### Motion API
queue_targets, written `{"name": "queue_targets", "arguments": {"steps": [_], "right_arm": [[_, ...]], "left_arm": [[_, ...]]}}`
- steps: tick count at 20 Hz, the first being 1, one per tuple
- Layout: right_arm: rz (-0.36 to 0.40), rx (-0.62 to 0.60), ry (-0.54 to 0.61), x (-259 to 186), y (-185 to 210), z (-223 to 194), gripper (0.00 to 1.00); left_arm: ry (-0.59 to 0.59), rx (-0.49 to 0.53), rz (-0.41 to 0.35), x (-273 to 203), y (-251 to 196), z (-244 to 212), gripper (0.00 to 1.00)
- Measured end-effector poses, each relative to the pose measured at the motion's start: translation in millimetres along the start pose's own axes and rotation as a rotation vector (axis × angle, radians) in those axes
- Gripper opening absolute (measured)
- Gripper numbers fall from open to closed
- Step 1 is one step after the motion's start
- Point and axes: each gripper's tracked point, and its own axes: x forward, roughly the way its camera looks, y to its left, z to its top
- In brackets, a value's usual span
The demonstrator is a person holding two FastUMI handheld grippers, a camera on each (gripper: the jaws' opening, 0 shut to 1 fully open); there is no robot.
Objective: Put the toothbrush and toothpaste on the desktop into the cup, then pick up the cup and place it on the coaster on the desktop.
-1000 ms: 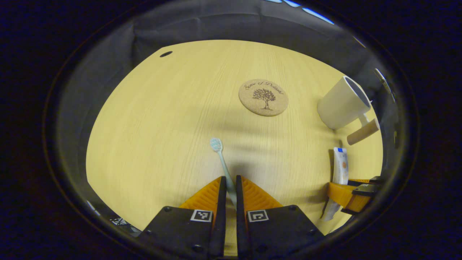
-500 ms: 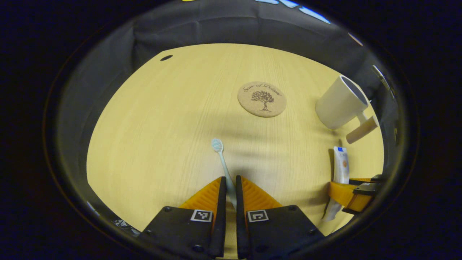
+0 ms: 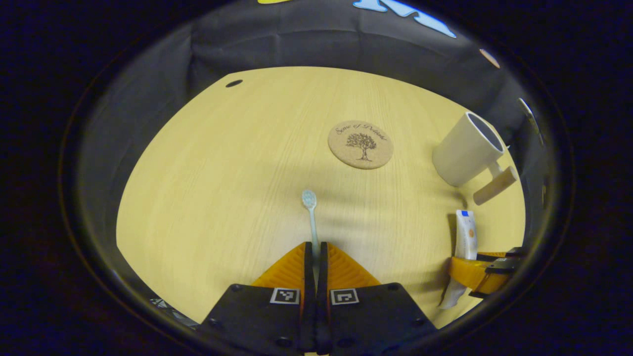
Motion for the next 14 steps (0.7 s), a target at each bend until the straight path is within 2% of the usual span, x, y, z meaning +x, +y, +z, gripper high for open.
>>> {"name": "queue_targets", "arguments": {"steps": [1, 2, 7, 12, 14], "right_arm": [[0.011, 0.013, -0.011, -4, -1, 0, 0.22], [0.017, 0.004, -0.017, -7, -2, 0, 0.21], [0.048, -0.075, -0.047, -10, -9, -7, 0.21], [0.092, -0.022, -0.139, -39, -11, -12, 0.21], [0.084, -0.010, -0.169, -48, -14, -17, 0.21]], "left_arm": [[-0.003, -0.001, 0.000, -2, 1, -1, 0.09], [-0.010, -0.002, -0.002, -4, 0, 0, 0.09], [-0.068, -0.003, -0.020, -8, -21, 6, 0.08], [-0.113, 0.042, -0.069, -24, -36, 11, 0.07], [-0.133, 0.051, -0.090, -30, -39, 14, 0.07]]}}
